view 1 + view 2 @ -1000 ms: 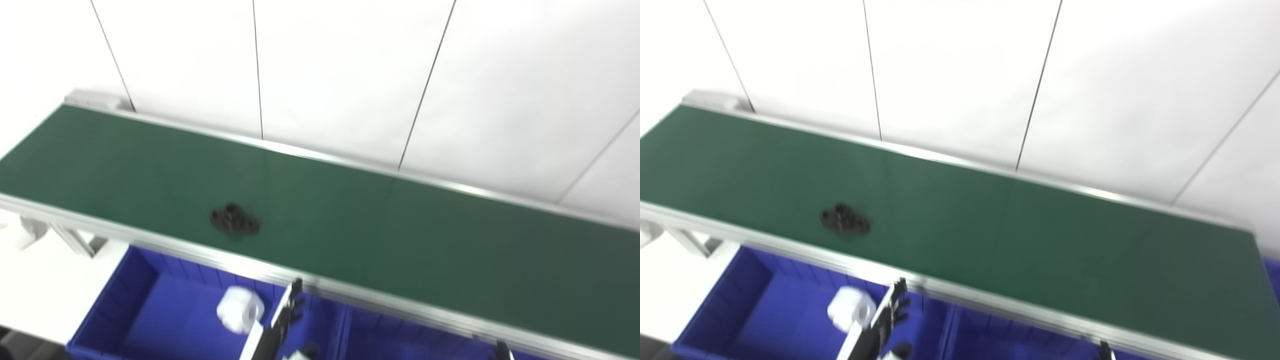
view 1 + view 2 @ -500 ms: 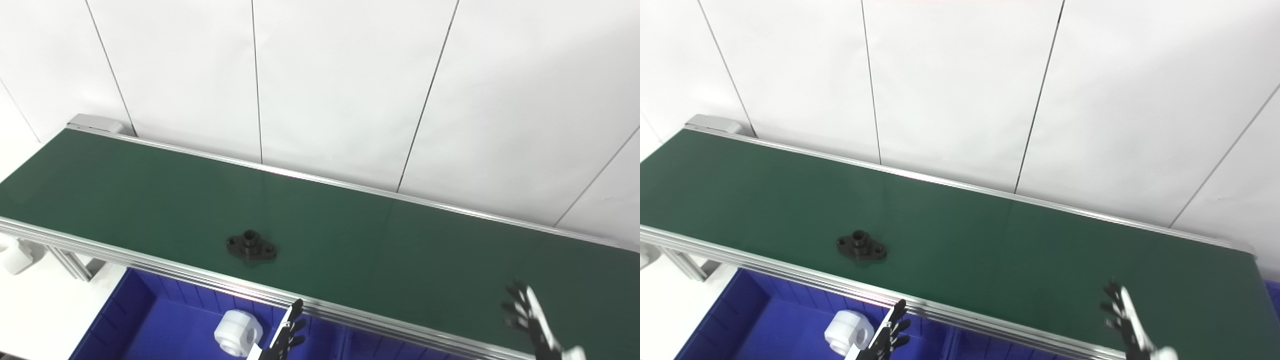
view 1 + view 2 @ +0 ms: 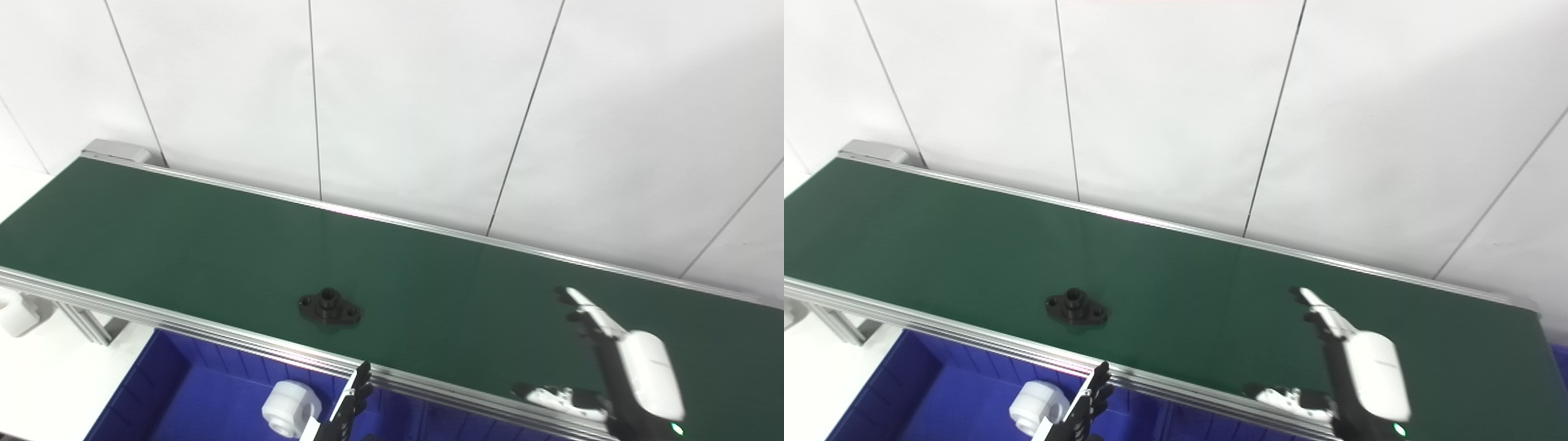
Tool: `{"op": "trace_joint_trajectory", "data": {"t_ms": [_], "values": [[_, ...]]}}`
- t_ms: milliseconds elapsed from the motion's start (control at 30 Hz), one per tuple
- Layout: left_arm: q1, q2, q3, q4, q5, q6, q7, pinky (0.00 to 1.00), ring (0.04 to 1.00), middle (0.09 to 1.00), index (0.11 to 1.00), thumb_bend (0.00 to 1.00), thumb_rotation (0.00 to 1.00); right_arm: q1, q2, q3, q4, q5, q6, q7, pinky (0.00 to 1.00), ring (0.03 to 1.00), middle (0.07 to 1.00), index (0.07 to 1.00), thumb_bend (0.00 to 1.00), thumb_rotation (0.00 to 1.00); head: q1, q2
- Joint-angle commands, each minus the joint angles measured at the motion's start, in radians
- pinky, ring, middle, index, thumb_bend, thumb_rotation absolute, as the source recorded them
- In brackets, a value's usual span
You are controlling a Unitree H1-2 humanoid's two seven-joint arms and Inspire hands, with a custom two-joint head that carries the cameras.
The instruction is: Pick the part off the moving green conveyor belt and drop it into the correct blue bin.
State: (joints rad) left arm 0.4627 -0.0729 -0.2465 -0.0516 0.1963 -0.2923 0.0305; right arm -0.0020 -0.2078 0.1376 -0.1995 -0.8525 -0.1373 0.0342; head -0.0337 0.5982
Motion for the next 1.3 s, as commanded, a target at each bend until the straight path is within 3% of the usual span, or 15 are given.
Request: {"op": "trace_joint_trajectory", "data": {"t_ms": [0, 333, 667, 1000, 1267], "values": [[-0.001, -0.002, -0.006, -0.028, -0.022, -0.011, -0.008, 0.98, 0.971, 1.000, 1.000, 0.71, 0.94, -0.068, -0.010, 0.029, 0.023, -0.094, 0.036, -0.009, 0.59, 0.703, 0.791, 0.861, 0.94, 0.54, -0.001, 0.001], [-0.005, -0.014, -0.015, -0.028, -0.030, -0.008, -0.011, 0.98, 0.957, 0.988, 1.000, 0.70, 0.95, -0.198, 0.016, 0.121, 0.201, -0.165, 0.084, -0.032, 0.59, 0.711, 0.793, 0.853, 0.98, 0.46, 0.010, 0.002], [-0.008, -0.018, -0.025, -0.022, -0.018, -0.015, -0.008, 0.94, 0.932, 0.965, 1.000, 0.65, 0.94, -0.311, 0.059, 0.198, 0.388, -0.173, 0.096, -0.101, 0.54, 0.677, 0.785, 0.849, 0.99, 0.49, 0.023, -0.001], [0.002, -0.026, -0.036, -0.037, -0.013, -0.003, -0.008, 0.92, 0.930, 0.954, 1.000, 0.64, 0.93, -0.369, 0.095, 0.245, 0.470, -0.150, 0.136, -0.083, 0.55, 0.688, 0.799, 0.848, 0.98, 0.49, 0.036, 0.006], [0.013, -0.032, -0.044, -0.055, -0.020, 0.008, -0.010, 0.92, 0.929, 0.952, 1.000, 0.66, 0.92, -0.393, 0.110, 0.291, 0.520, -0.137, 0.156, -0.071, 0.48, 0.626, 0.781, 0.837, 0.97, 0.49, 0.041, 0.014]]}}
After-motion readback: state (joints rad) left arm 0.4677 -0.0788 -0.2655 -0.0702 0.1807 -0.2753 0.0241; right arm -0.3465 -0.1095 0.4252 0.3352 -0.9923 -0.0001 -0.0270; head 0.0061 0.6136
